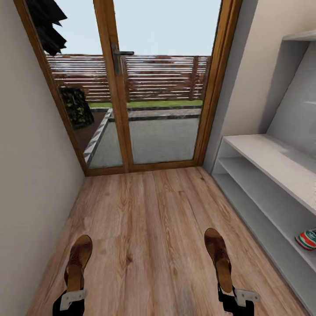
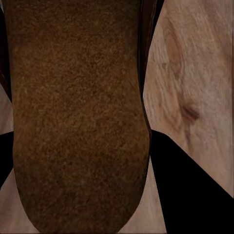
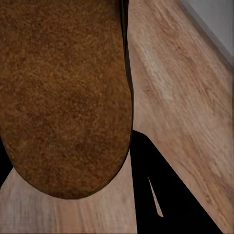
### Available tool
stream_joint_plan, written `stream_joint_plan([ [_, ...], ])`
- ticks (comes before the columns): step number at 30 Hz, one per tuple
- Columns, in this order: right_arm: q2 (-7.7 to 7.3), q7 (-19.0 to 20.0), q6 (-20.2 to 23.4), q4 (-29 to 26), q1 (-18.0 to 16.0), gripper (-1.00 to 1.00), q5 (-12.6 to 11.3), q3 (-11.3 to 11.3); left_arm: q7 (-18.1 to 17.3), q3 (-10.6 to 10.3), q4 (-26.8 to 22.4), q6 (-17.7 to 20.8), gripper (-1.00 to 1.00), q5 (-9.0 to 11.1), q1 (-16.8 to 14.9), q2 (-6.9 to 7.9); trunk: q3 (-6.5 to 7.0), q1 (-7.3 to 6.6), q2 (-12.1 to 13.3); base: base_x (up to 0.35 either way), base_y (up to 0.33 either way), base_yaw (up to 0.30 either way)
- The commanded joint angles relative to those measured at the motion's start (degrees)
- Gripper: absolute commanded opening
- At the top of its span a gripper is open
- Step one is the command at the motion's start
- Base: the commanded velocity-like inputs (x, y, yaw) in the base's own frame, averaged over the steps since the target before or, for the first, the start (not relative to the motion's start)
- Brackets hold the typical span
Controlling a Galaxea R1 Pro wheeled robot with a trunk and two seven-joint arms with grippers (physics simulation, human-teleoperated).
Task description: Pick up the two gym shoes and the two sandals from the corridor floor and place them onto the hallstand (shoe rack) in the corridor, making sure they are on the rack and not on the floor. Arrange them so the two gym shoes are next to each other and the two sandals are next to each other.
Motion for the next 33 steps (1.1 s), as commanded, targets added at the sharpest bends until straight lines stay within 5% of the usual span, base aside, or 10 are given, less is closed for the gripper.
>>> stream_joint_plan([
  [1,0.01,0.1,-0.2,0.0,0.0,-1.00,-0.3,-0.1,-0.4,0.1,0.0,-0.1,-1.00,0.4,0.0,-0.01,-0.04,0.03,0.0,0.335,0.147,-0.265],
  [33,-0.01,0.1,-0.2,0.0,0.0,-1.00,-0.4,-0.1,-0.5,0.0,0.0,-0.1,-1.00,0.5,0.0,0.00,-0.04,0.03,0.0,0.329,0.170,-0.265],
])
